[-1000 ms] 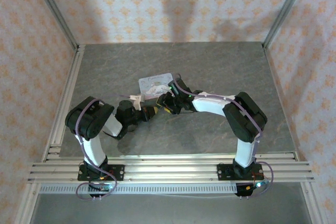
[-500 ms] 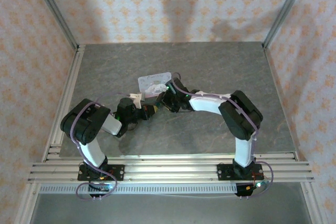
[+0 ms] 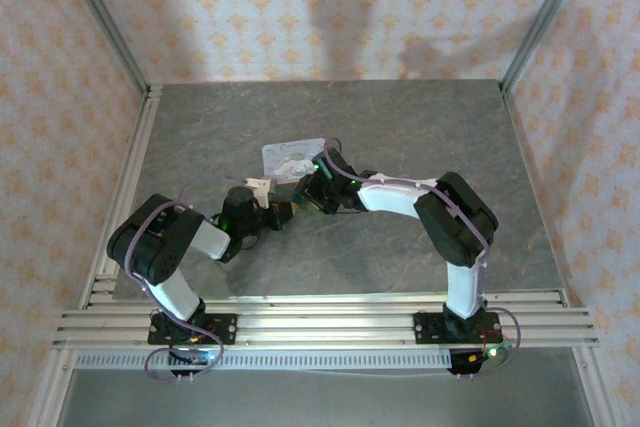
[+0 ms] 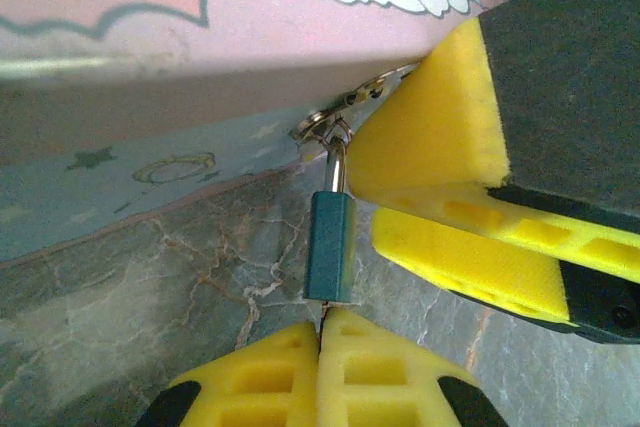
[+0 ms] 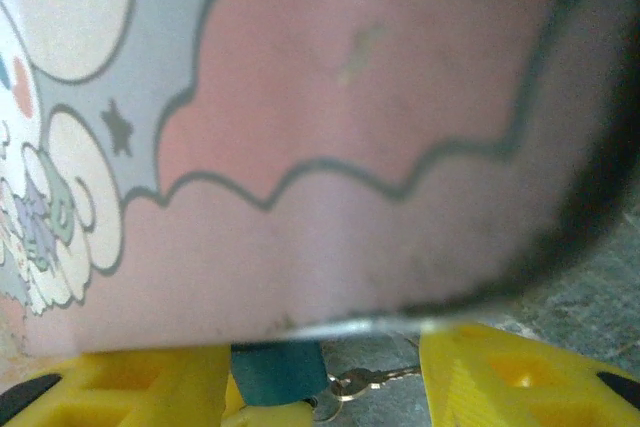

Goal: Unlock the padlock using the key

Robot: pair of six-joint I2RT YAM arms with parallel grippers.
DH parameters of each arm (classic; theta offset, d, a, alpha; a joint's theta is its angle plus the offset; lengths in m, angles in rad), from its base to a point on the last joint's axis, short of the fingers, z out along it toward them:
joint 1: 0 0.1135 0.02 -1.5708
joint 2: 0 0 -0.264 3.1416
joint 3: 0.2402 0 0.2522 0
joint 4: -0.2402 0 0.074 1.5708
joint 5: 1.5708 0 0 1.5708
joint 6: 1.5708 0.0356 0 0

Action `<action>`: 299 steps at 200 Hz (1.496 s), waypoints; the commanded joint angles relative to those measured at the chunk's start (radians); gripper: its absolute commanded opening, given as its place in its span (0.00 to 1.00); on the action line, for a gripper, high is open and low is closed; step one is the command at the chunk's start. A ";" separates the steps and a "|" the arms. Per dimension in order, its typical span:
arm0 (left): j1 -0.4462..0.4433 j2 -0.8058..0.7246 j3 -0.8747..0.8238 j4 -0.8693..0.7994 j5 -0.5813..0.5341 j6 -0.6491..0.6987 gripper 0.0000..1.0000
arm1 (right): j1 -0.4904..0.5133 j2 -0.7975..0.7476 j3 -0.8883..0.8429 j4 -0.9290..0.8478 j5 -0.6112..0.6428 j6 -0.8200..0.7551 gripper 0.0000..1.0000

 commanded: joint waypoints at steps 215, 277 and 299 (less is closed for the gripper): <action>0.007 -0.049 -0.004 -0.084 0.062 0.019 0.00 | 0.026 0.045 -0.069 0.275 -0.074 -0.058 0.52; 0.053 -0.053 -0.009 -0.091 0.115 0.014 0.00 | 0.024 0.028 -0.115 0.347 -0.044 -0.046 0.52; 0.065 -0.047 -0.007 -0.091 0.138 0.013 0.00 | 0.026 0.031 -0.129 0.410 -0.055 -0.047 0.53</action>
